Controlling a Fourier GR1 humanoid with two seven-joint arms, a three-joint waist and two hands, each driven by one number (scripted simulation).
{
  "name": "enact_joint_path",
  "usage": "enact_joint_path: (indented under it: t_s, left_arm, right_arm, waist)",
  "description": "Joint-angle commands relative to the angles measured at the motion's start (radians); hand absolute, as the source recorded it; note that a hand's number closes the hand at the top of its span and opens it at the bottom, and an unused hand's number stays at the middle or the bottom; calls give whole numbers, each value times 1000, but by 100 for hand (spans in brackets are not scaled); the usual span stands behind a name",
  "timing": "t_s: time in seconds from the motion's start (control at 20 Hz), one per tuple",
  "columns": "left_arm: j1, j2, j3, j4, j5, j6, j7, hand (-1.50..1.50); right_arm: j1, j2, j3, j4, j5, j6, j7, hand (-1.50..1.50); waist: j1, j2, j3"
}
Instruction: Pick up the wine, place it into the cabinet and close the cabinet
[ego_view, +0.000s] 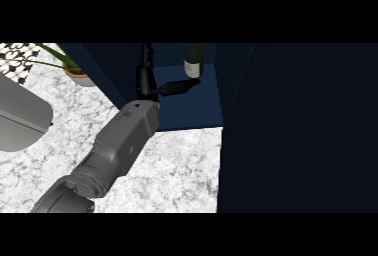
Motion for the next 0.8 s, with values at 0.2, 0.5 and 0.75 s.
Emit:
enact_joint_path:
  t_s: [0.2,0.5,0.75]
  left_arm:
    - [56,14,-1,12,-17,-76,-43,-150]
    - [18,5,2,13,-13,-130,3,-150]
    - [49,-1,-5,-2,19,-142,-48,-150]
  right_arm:
    - [13,-20,-7,-86,-41,-10,67,-150]
    - [46,24,54,-68,7,-22,19,-150]
    - [31,7,29,-64,-27,-10,21,-150]
  waist:
    - [18,-1,-5]
    - [19,-2,-5]
    - [12,-6,-5]
